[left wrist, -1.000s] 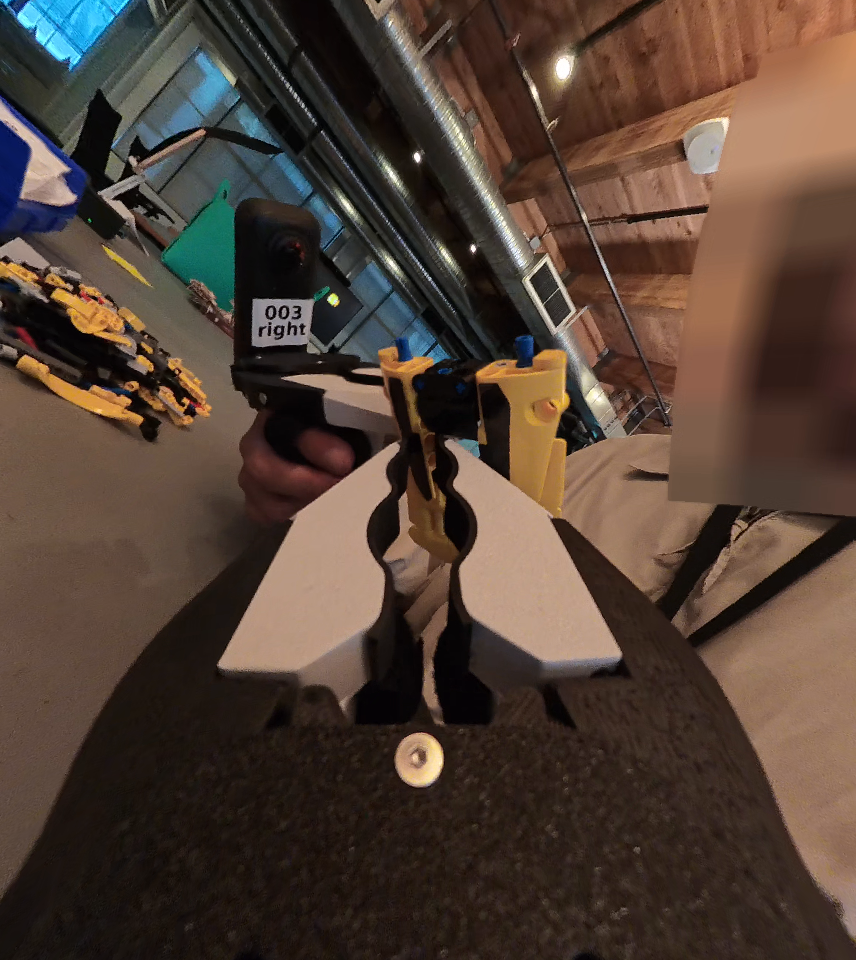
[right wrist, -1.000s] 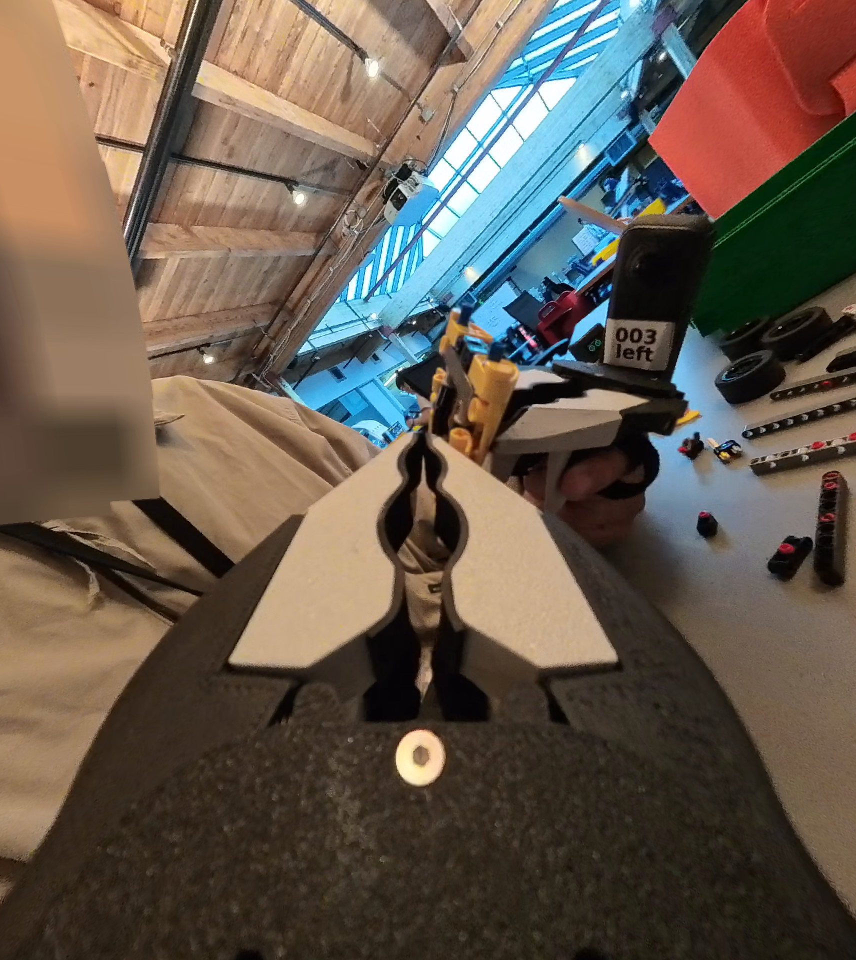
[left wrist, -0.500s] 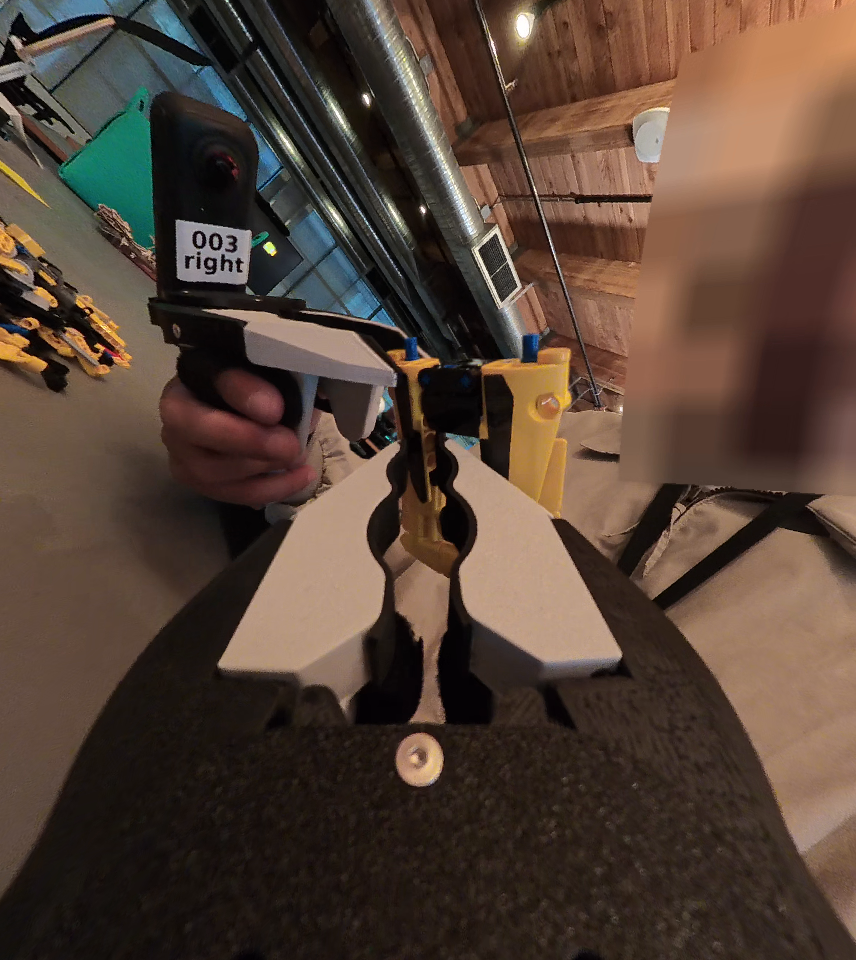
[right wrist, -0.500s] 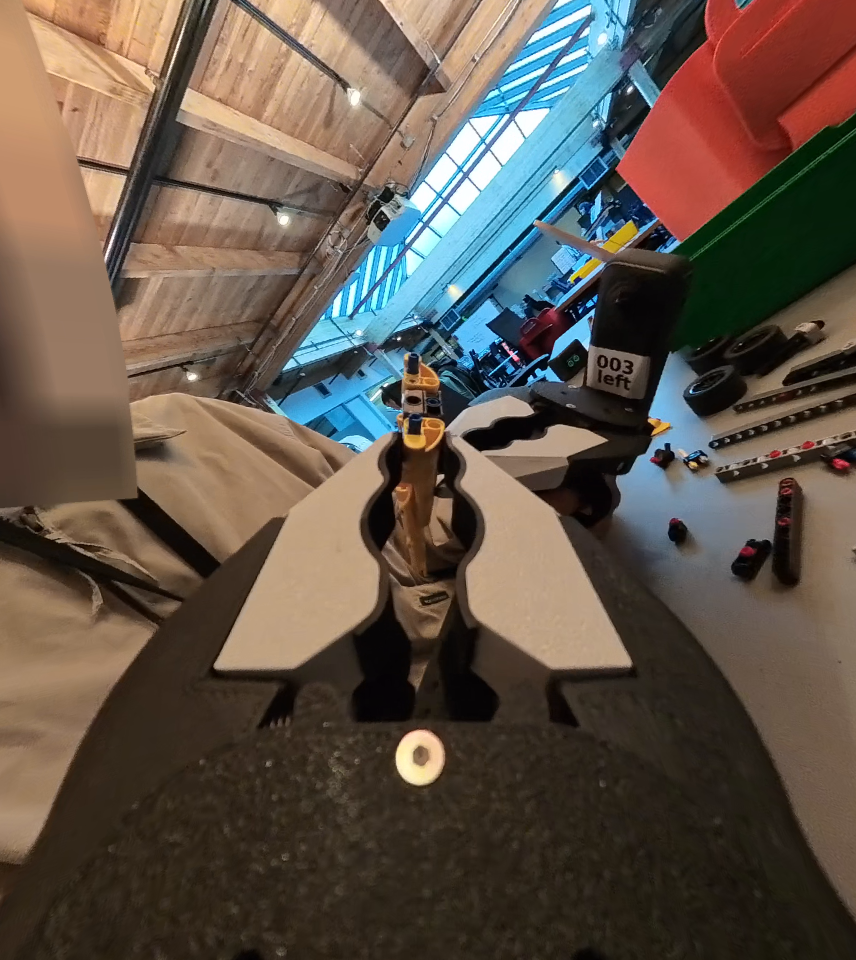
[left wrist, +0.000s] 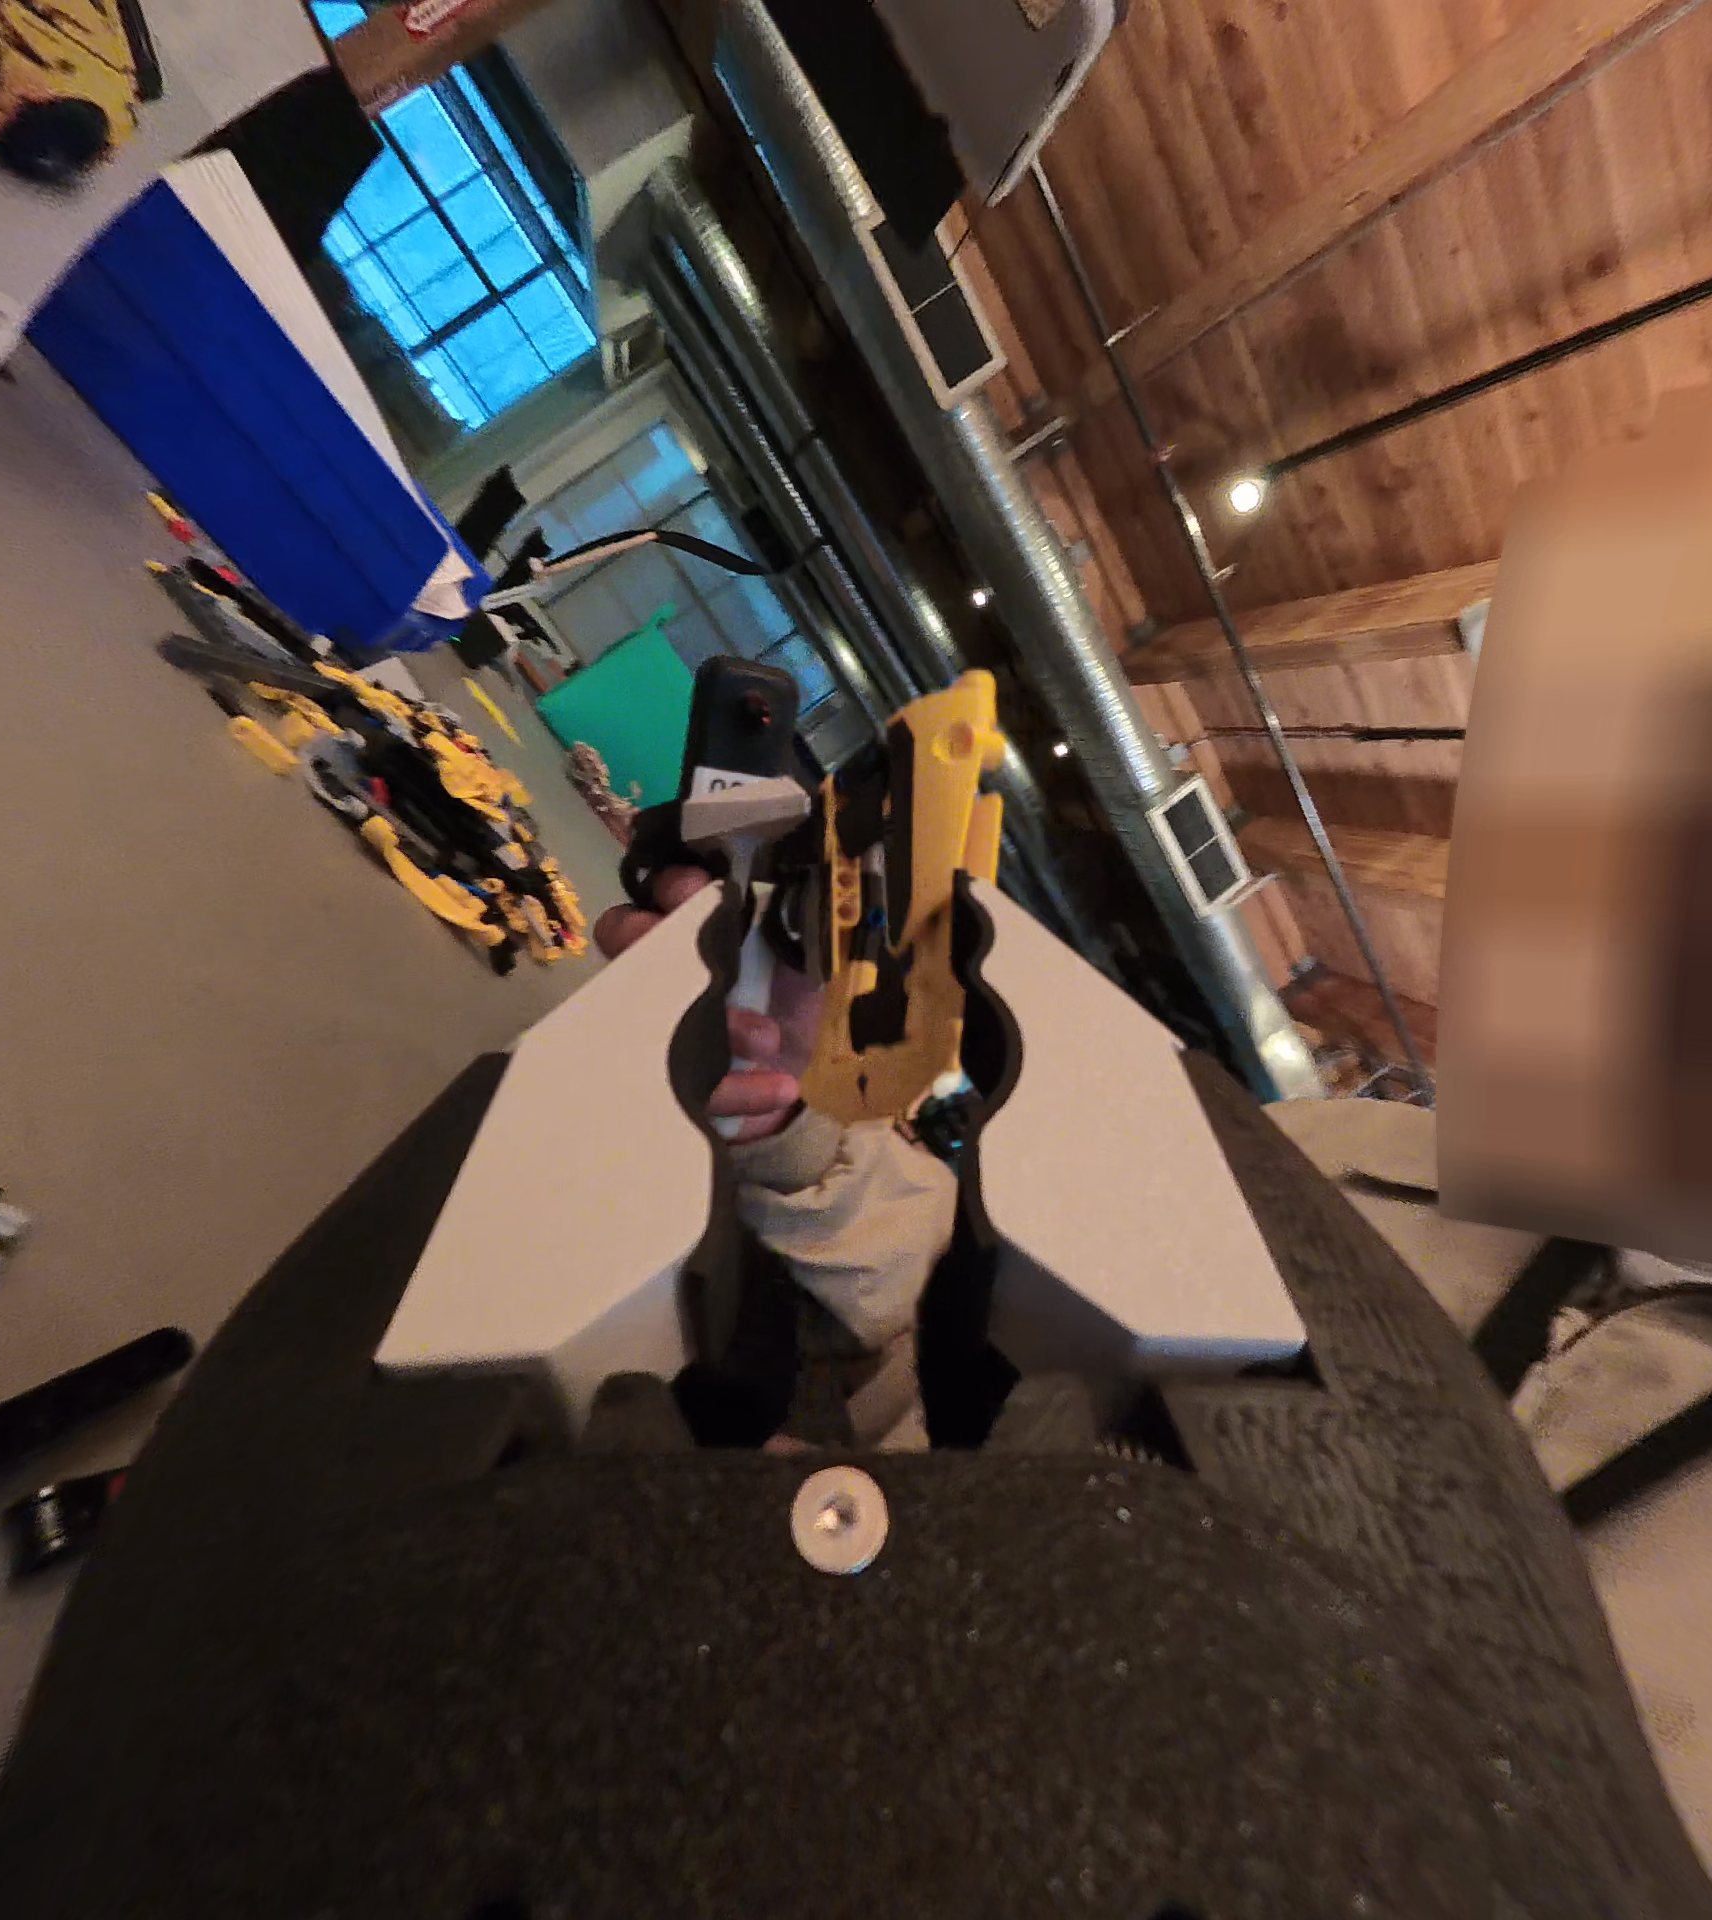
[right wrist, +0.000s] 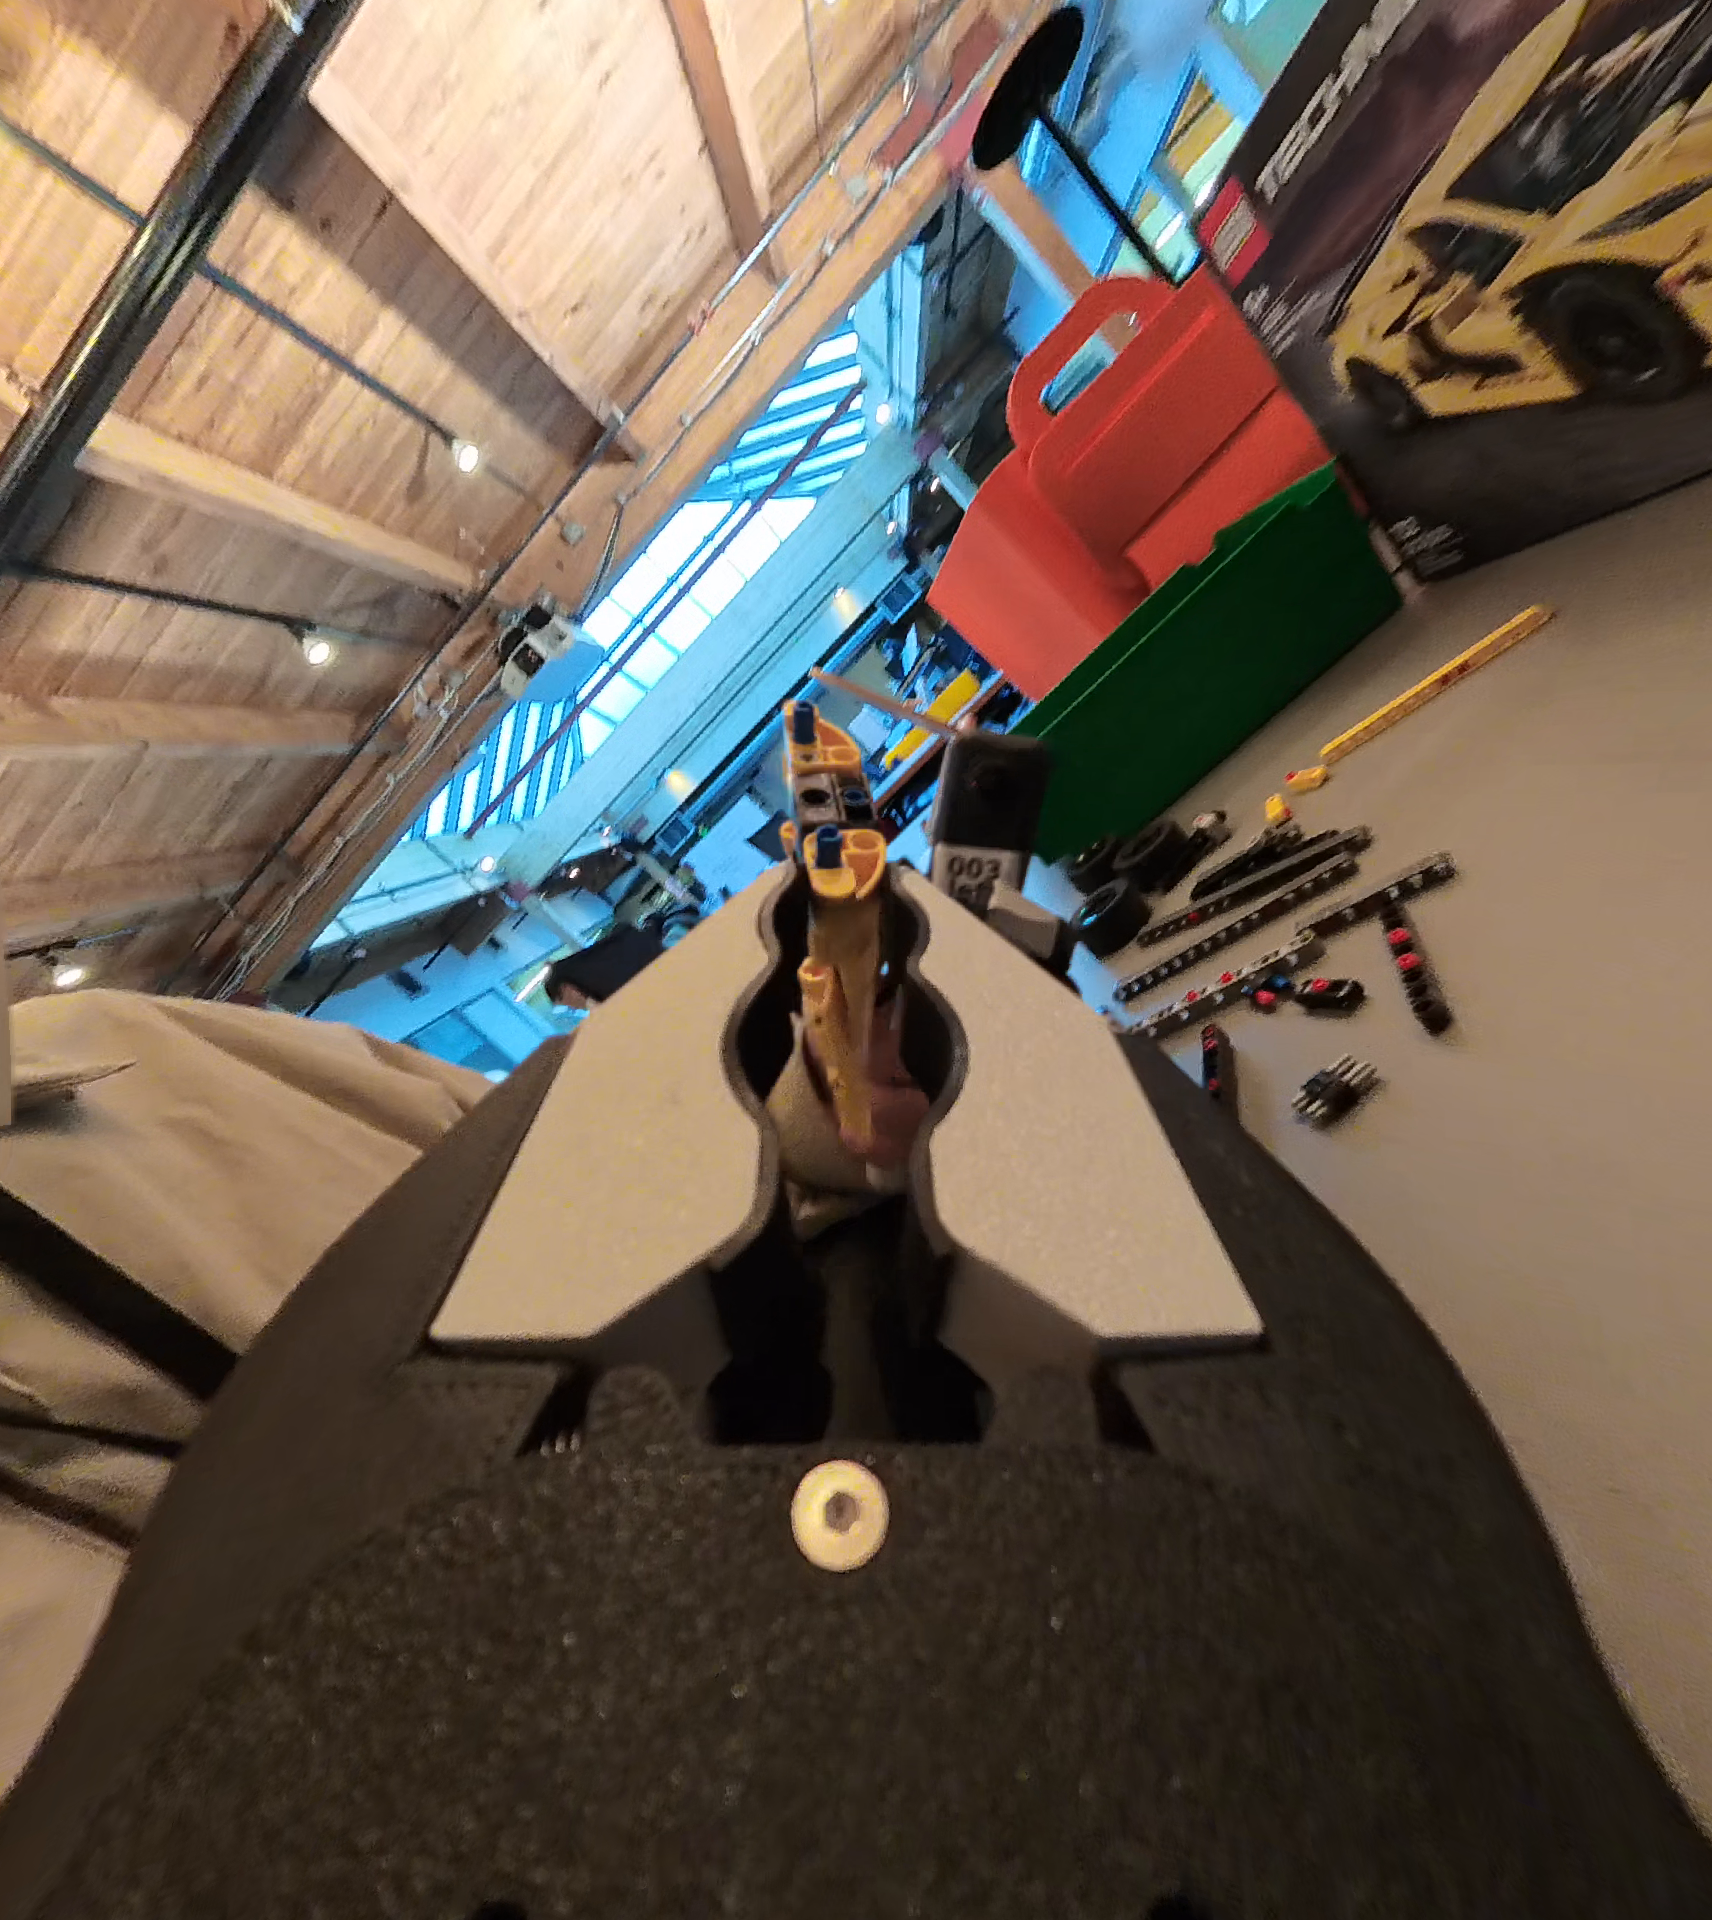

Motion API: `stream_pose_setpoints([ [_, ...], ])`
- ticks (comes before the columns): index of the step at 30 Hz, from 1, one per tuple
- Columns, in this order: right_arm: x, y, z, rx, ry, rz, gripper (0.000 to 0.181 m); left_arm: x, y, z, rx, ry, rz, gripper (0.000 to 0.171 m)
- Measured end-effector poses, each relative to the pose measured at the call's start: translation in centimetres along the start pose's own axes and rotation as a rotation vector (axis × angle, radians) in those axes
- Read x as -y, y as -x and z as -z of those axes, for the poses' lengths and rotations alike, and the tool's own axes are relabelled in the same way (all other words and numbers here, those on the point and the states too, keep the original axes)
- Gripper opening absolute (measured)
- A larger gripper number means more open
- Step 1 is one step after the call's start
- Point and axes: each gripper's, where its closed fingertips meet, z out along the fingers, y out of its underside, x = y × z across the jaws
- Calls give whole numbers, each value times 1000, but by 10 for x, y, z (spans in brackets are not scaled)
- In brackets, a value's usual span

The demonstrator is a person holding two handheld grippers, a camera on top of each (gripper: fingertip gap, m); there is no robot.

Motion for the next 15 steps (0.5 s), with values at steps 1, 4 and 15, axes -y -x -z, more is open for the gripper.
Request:
stream_pose_setpoints([
  [1,6,1,3,-8,-33,20,13,-2,0,-1,13,10,-32,42],
  [4,17,11,6,-43,-86,182,13,-21,-5,-12,33,112,-139,54],
  [15,-15,37,-14,-90,55,626,13,-46,-10,-26,131,230,-546,32],
])
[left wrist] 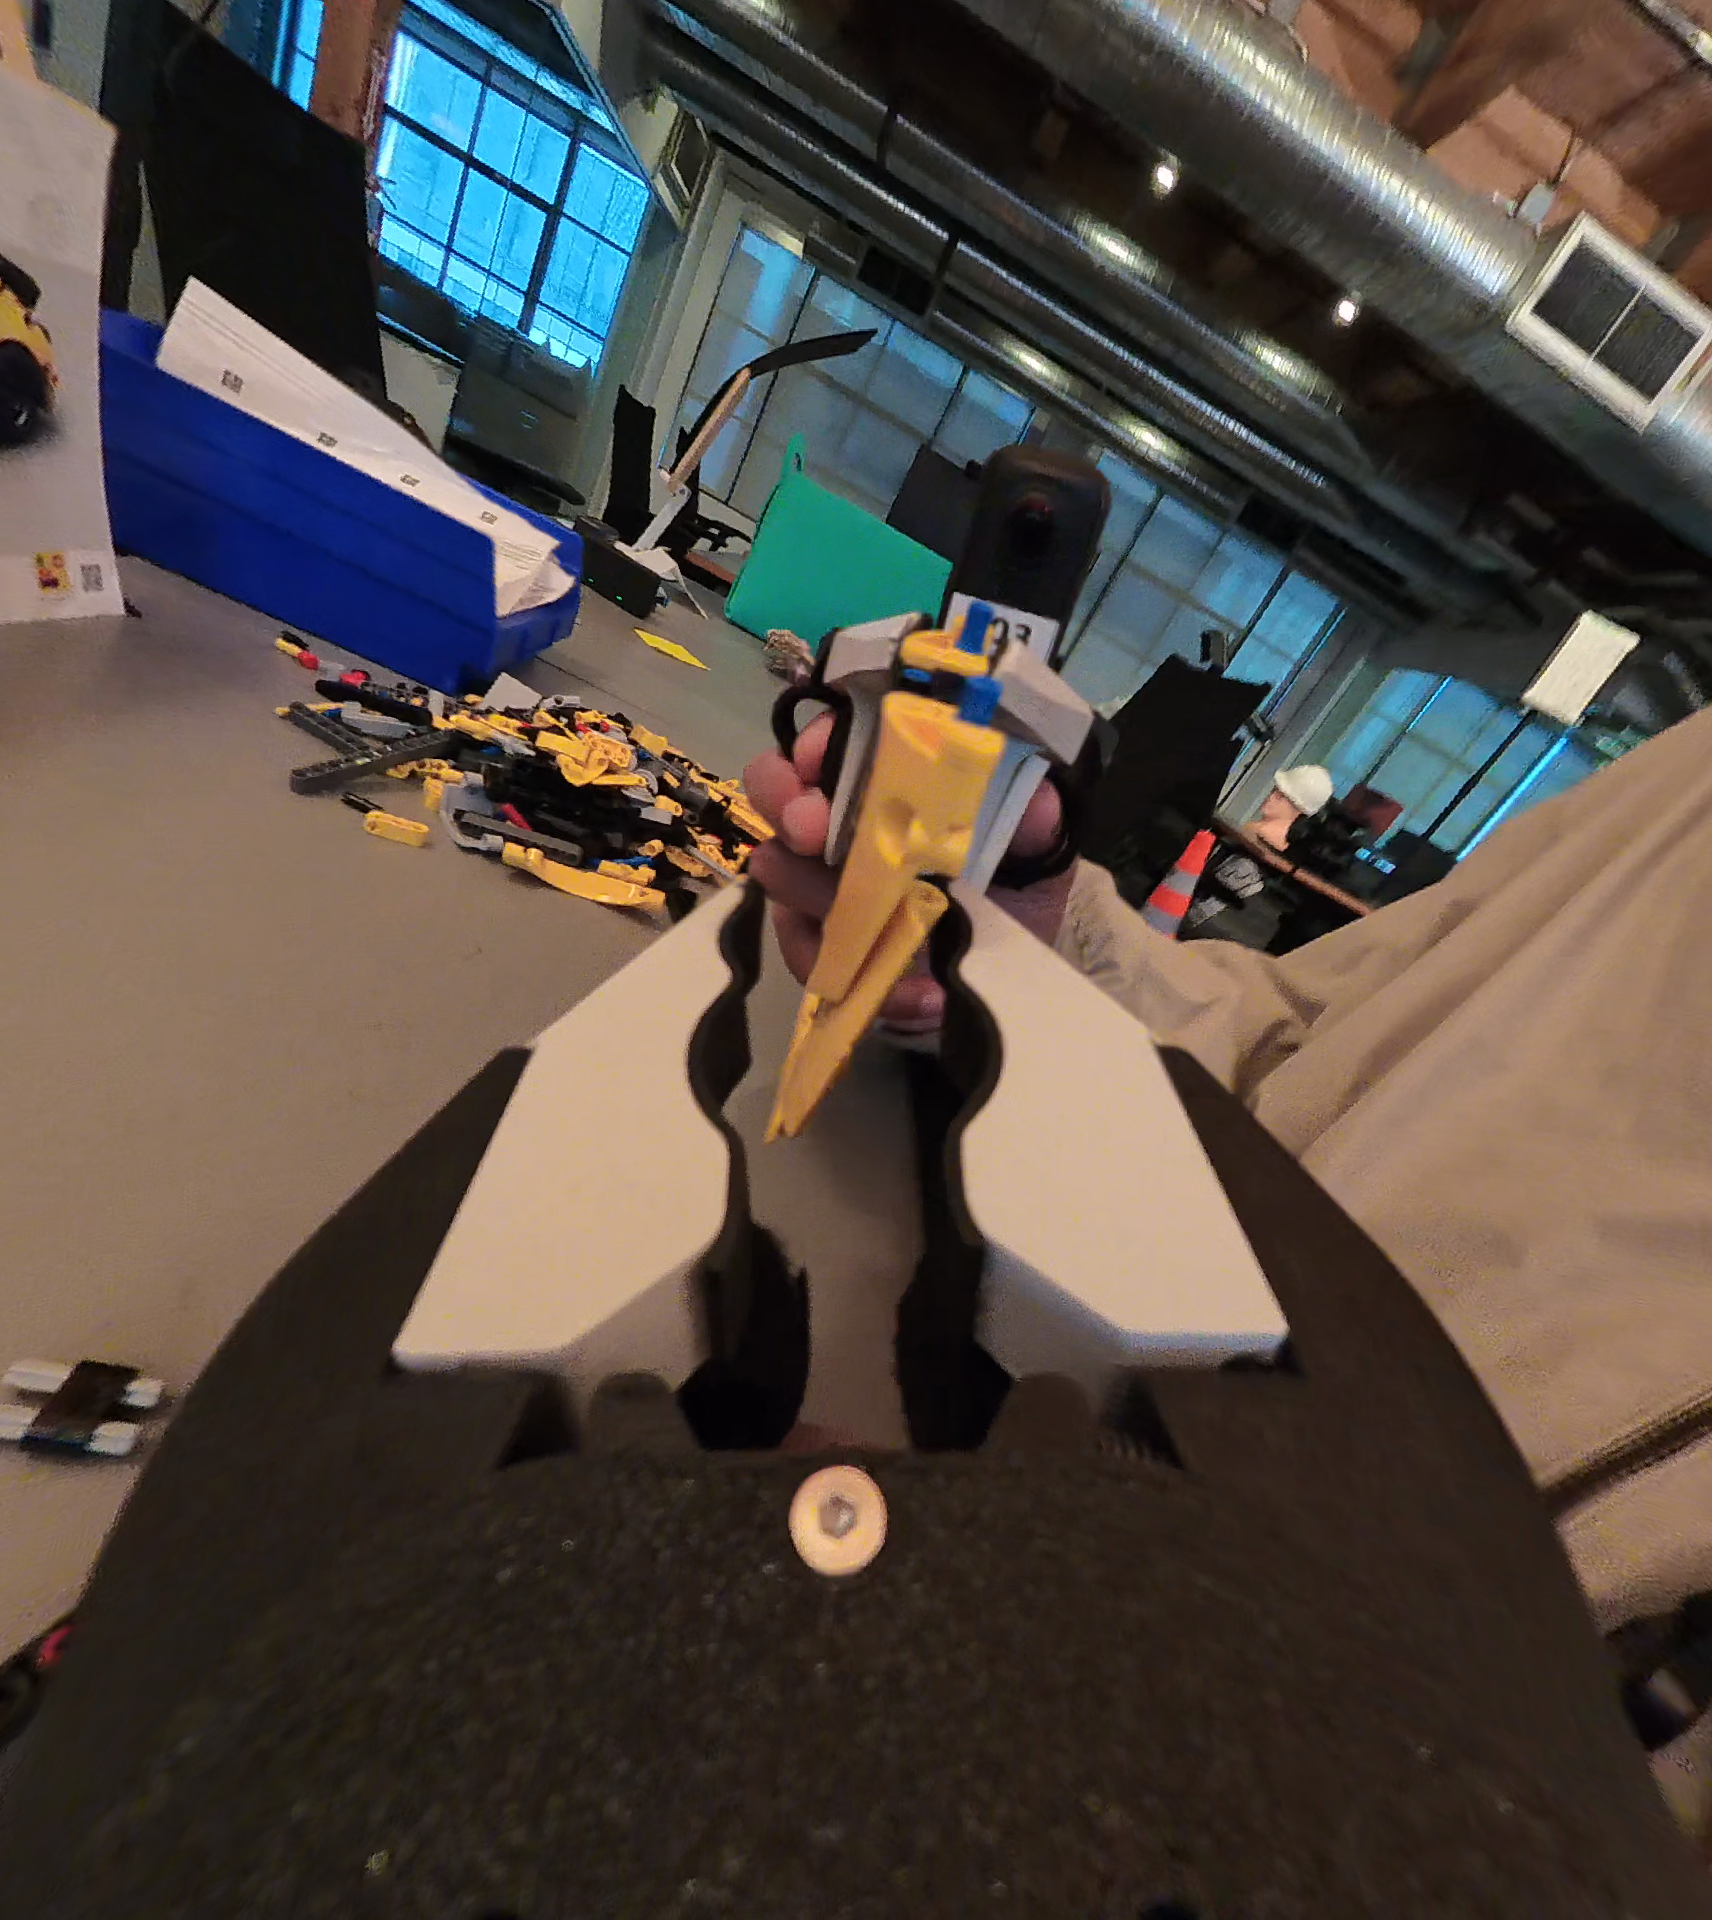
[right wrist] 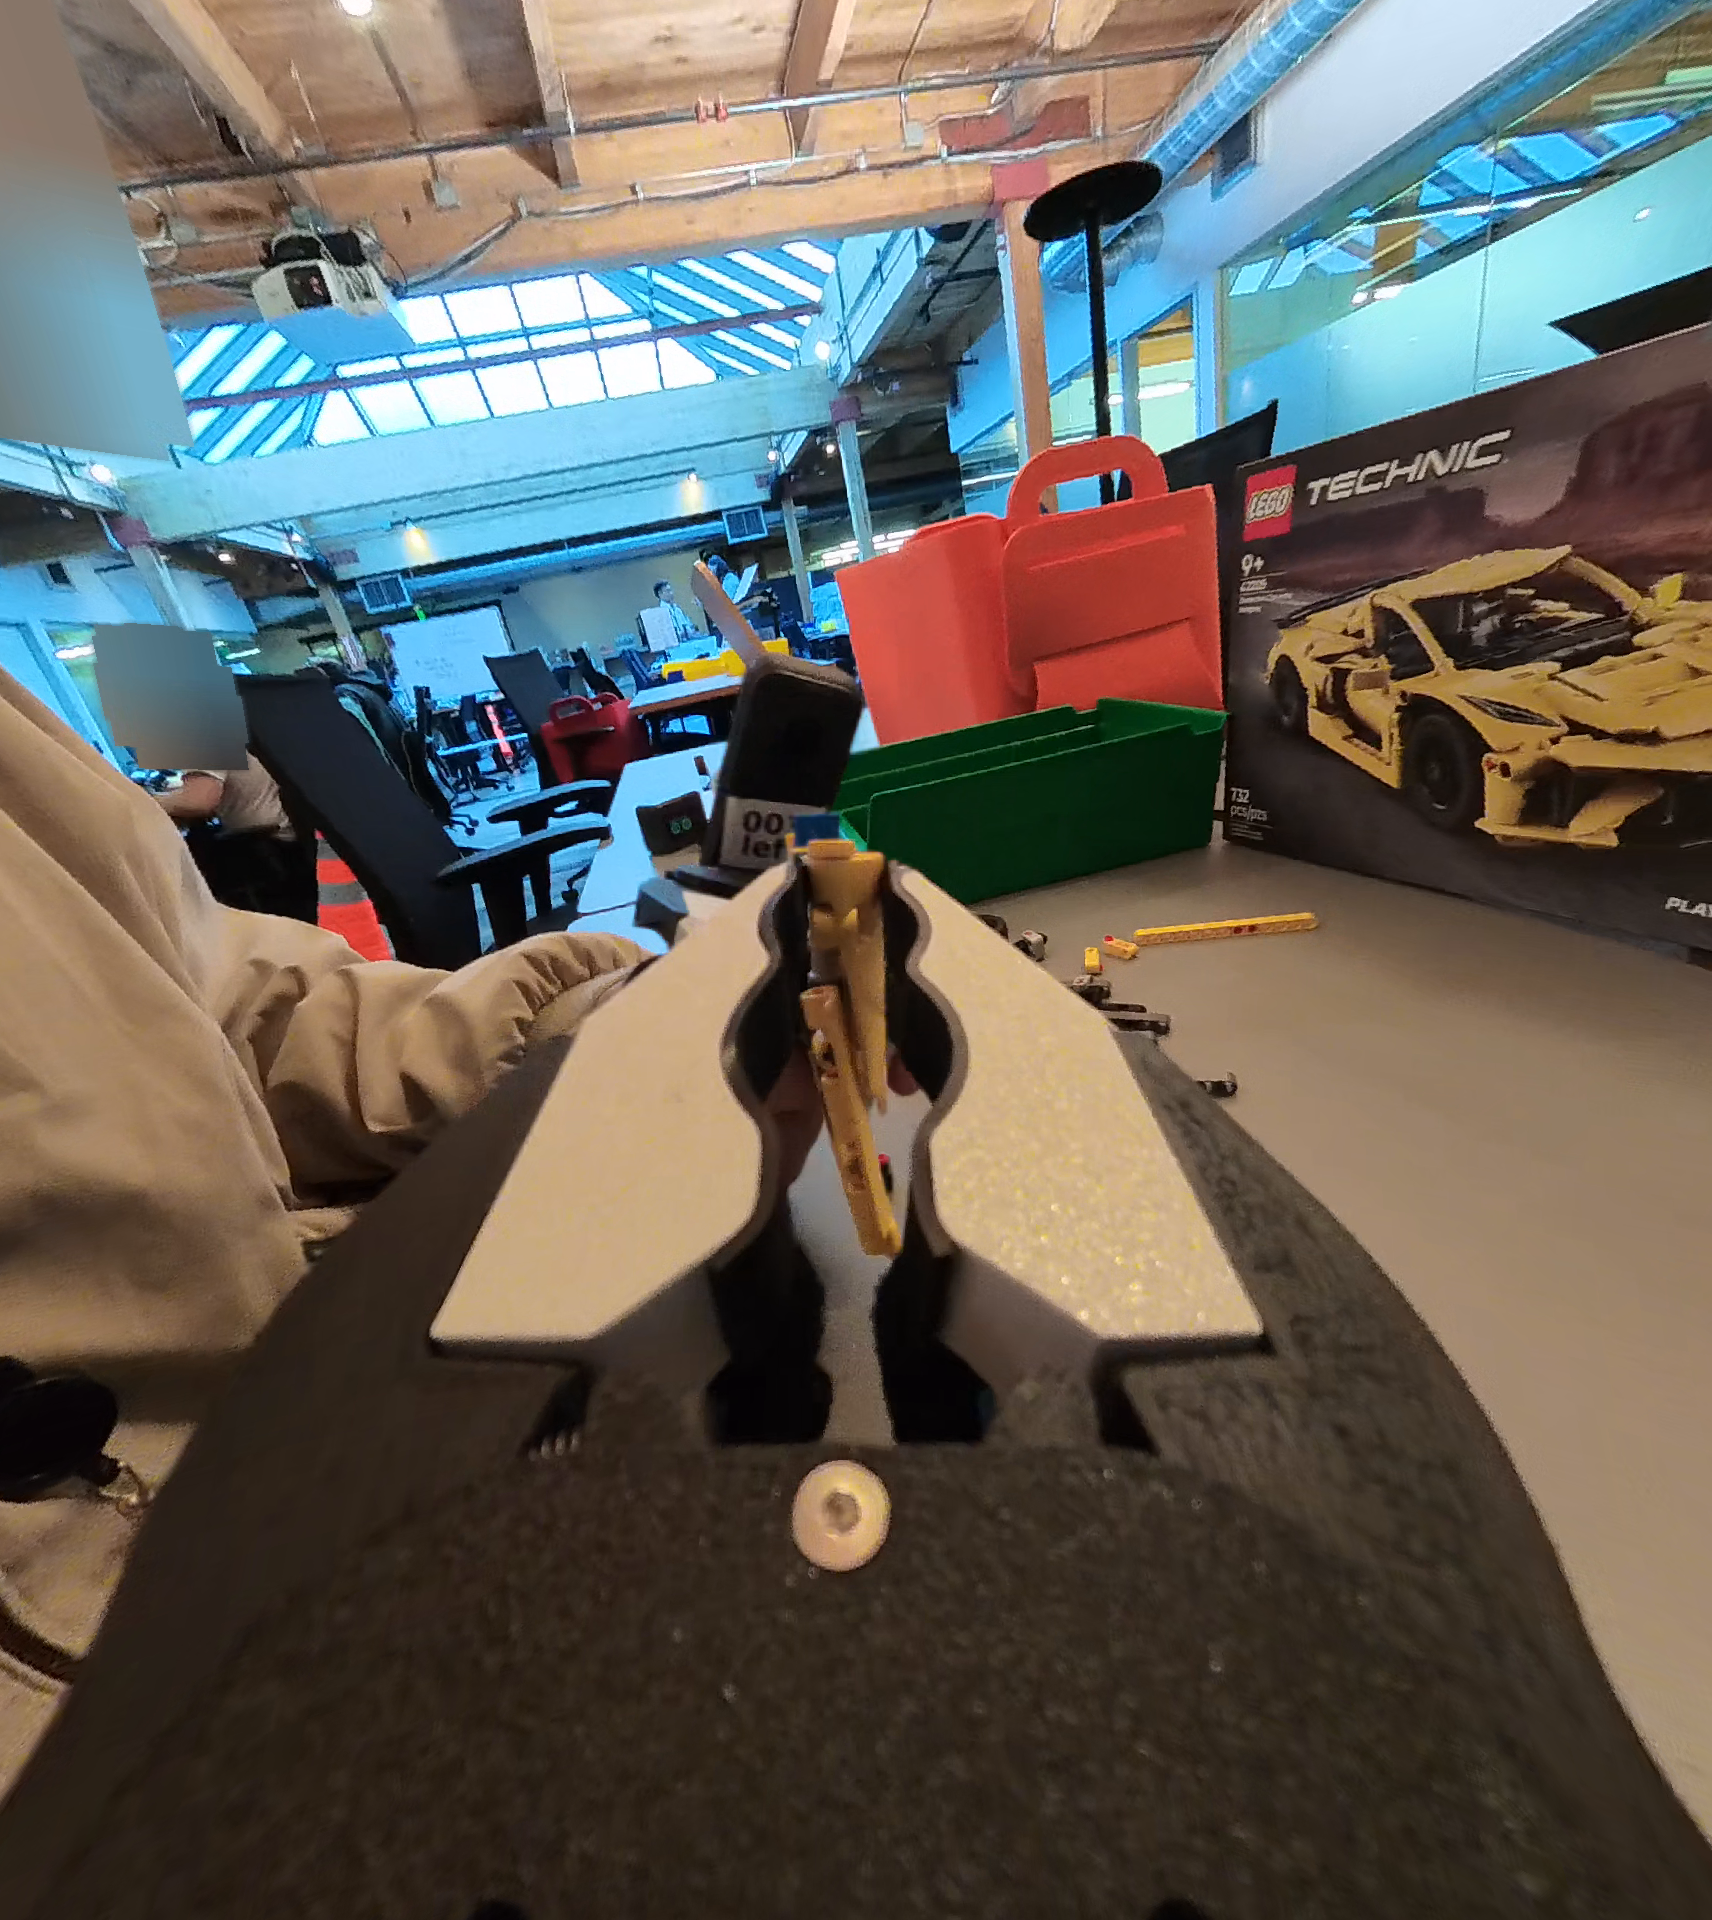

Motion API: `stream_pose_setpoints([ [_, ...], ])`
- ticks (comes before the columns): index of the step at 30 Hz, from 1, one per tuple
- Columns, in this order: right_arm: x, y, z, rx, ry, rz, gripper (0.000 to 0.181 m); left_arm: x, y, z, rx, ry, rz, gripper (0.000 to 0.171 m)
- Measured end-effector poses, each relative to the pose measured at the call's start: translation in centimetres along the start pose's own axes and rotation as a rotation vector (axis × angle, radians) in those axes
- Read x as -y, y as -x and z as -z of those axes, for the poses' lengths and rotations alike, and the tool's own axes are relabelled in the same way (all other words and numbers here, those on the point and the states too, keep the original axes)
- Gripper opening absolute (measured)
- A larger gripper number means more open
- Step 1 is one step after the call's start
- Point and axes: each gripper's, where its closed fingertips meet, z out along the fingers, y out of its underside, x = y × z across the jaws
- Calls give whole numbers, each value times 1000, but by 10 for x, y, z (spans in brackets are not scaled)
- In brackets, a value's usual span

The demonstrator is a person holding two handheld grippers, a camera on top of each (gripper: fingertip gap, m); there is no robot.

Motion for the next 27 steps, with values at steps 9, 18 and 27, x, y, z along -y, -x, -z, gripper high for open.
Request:
stream_pose_setpoints([
  [9,-10,-11,2,-49,49,-6,14,-8,9,5,129,96,-195,16],
  [18,-11,-9,7,12,50,-49,10,-12,5,7,94,120,-146,16],
  [27,-12,-21,9,34,63,-247,7,-6,8,12,118,94,-120,16],
])
